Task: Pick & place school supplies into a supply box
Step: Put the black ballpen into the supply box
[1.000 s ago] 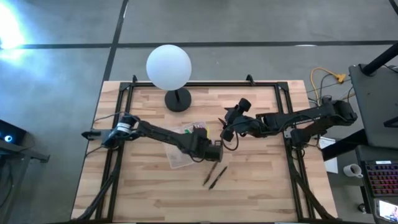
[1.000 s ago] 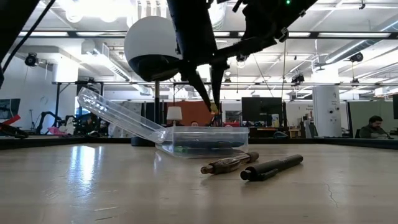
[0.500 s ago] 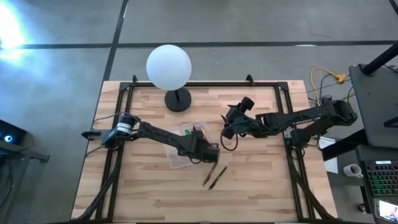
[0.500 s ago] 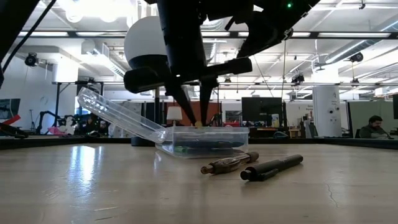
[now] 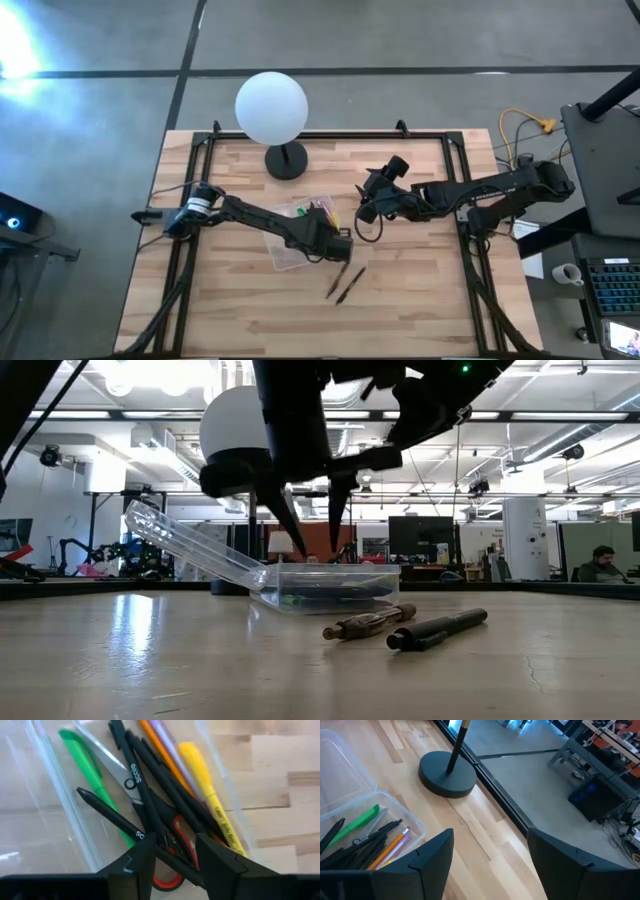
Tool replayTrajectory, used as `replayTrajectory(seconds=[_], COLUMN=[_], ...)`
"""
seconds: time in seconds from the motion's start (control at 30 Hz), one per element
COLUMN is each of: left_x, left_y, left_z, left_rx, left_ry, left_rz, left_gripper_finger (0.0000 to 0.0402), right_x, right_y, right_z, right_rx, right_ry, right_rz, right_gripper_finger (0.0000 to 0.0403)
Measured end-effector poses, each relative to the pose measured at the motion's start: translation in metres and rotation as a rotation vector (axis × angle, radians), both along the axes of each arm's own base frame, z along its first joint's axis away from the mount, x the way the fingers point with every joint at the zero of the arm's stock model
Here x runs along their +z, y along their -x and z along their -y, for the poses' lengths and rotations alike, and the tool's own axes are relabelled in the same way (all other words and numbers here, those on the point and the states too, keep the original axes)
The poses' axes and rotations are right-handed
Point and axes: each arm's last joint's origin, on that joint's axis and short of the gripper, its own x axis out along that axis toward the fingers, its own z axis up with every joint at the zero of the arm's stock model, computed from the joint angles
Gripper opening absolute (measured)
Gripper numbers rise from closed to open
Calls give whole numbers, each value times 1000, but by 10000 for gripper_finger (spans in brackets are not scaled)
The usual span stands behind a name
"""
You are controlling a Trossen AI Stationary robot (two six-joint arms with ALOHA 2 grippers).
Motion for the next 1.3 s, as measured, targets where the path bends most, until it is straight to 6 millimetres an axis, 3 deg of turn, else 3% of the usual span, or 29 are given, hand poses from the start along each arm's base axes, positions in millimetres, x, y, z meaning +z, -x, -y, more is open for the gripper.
replayTrajectory(seconds=[0.6,0.8,0.97,1.07,1.3], left_x=[28,37,40,40,41], left_y=[21,29,36,37,36], left_z=[21,41,59,67,74], left_rx=[-79,-222,-342,-400,-514], left_ry=[-90,-120,-135,-127,-144], left_rz=[-58,-74,-86,-85,-93], left_gripper_finger=[125,125,125,125,125], right_x=[-18,-36,-61,-74,-89], right_y=[8,19,36,38,25], right_z=[0,-7,-22,-27,-51], right_rx=[12,284,856,875,1092], right_ry=[-25,-215,-438,-535,-409], right_rz=[-89,-222,-352,-347,-308], right_gripper_finger=[249,242,231,225,219])
